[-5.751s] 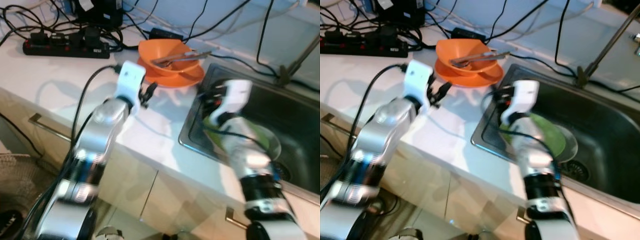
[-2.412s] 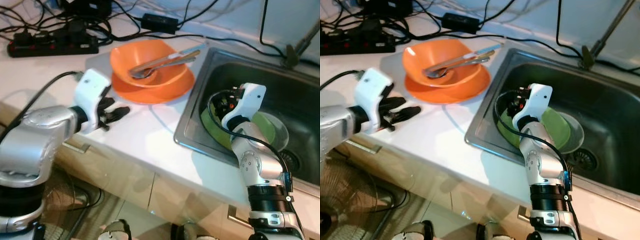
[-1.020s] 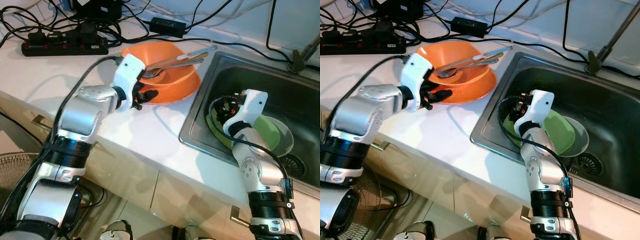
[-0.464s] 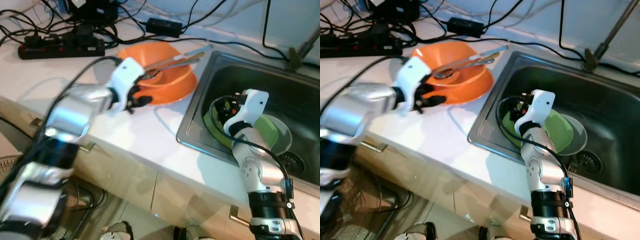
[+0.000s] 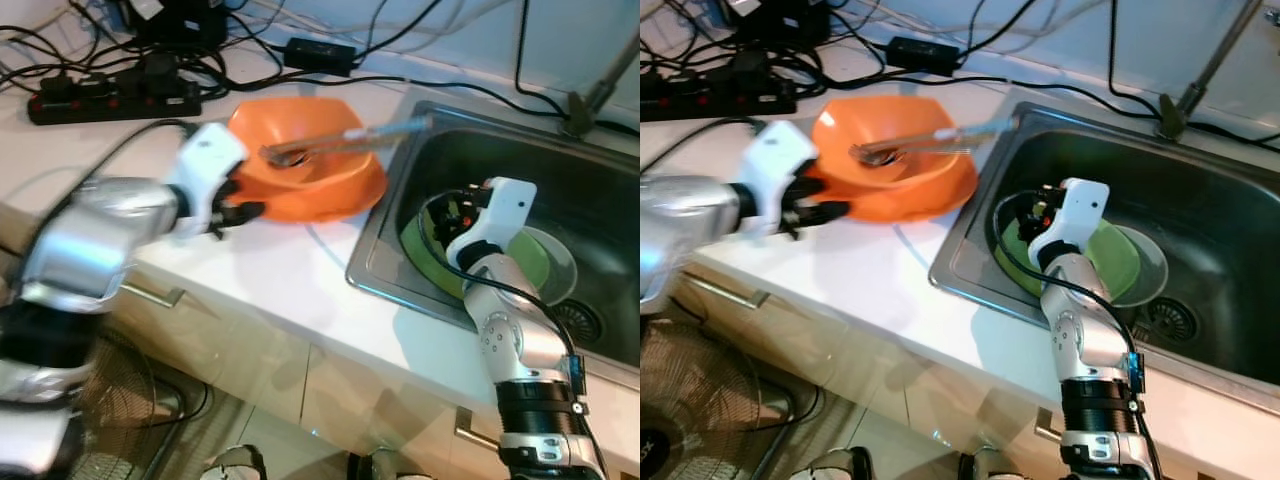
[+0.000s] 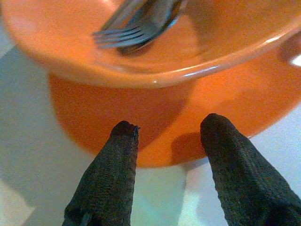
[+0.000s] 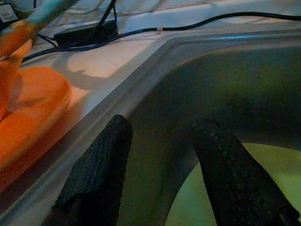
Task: Kitchen organization
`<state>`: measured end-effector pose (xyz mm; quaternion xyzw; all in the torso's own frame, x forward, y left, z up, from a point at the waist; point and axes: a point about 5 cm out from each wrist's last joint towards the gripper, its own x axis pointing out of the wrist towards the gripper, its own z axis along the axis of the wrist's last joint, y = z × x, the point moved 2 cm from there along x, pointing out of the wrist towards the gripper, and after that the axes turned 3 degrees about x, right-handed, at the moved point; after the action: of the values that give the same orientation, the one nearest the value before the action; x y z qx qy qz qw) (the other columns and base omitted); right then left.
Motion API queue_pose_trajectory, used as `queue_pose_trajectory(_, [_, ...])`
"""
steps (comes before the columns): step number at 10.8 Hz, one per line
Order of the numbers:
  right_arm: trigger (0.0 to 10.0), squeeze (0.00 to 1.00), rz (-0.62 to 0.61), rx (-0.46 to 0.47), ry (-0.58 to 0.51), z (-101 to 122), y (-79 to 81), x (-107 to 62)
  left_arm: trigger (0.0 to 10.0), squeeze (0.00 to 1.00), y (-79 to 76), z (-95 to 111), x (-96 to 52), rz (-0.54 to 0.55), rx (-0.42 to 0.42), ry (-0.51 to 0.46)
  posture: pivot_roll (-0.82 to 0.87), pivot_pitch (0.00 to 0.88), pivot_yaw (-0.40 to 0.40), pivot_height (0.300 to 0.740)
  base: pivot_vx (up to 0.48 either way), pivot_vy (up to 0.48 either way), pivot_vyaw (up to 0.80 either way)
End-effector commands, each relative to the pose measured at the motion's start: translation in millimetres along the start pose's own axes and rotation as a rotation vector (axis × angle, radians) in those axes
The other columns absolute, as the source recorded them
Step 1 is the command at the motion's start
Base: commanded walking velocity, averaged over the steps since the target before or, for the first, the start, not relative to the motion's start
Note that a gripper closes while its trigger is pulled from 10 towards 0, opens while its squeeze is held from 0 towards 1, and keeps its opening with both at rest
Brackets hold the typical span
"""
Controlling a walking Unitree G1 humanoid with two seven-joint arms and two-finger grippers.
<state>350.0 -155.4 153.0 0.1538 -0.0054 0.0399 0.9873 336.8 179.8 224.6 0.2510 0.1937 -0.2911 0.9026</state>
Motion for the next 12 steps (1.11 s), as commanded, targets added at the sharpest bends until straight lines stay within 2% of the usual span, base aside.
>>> queue_pose_trajectory(1, [10.0,0.0,0.008,0.003,-0.011,4,0.7,2.4,10.0,0.0,-1.3,-28,1.9,-0.015,-0.054,0.119,0.06,0.119,-0.062,0.74,0.0,0.0,0.0])
queue_pose_trajectory(3, [10.0,0.0,0.01,0.0,-0.009,3,0.0,2.7,10.0,0.0,10.6,-36,-10.0,0.037,-0.049,0.152,0.06,0.12,-0.066,0.74,0.0,0.0,0.0])
queue_pose_trajectory(6, [10.0,0.0,0.014,-0.001,-0.008,3,0.3,4.2,10.0,0.0,11.5,-31,-11.1,0.065,-0.041,0.124,0.06,0.114,-0.071,0.74,0.0,0.0,0.0])
queue_pose_trajectory(7, [10.0,0.0,0.007,-0.004,-0.017,6,-1.3,5.2,10.0,0.0,17.3,-15,-7.8,0.201,-0.033,0.006,0.06,0.113,-0.07,0.74,0.0,0.0,0.0])
queue_pose_trajectory(8, [10.0,0.0,-0.002,-0.005,-0.023,7,-2.9,5.5,10.0,0.0,18.2,-18,-8.5,0.239,-0.05,0.012,0.05,0.1,-0.066,0.74,0.0,0.0,0.0])
queue_pose_trajectory(9, [10.0,0.0,-0.028,-0.004,-0.026,7,-8.9,5.7,10.0,0.0,23.9,-34,-15.9,0.337,-0.094,0.048,0.06,0.099,-0.076,0.74,0.0,0.0,0.0])
queue_pose_trajectory(11, [10.0,0.0,-0.053,-0.002,-0.03,9,-14.4,8.6,10.0,0.0,38.3,-39,-30.9,0.493,-0.147,0.005,0.07,0.099,-0.097,0.74,0.0,0.0,0.0])
queue_pose_trajectory(12, [10.0,0.0,-0.063,-0.002,-0.032,10,-15.3,11.5,10.0,0.0,49.7,-27,-42.7,0.649,-0.115,-0.115,0.07,0.095,-0.112,0.74,0.0,0.0,0.0])
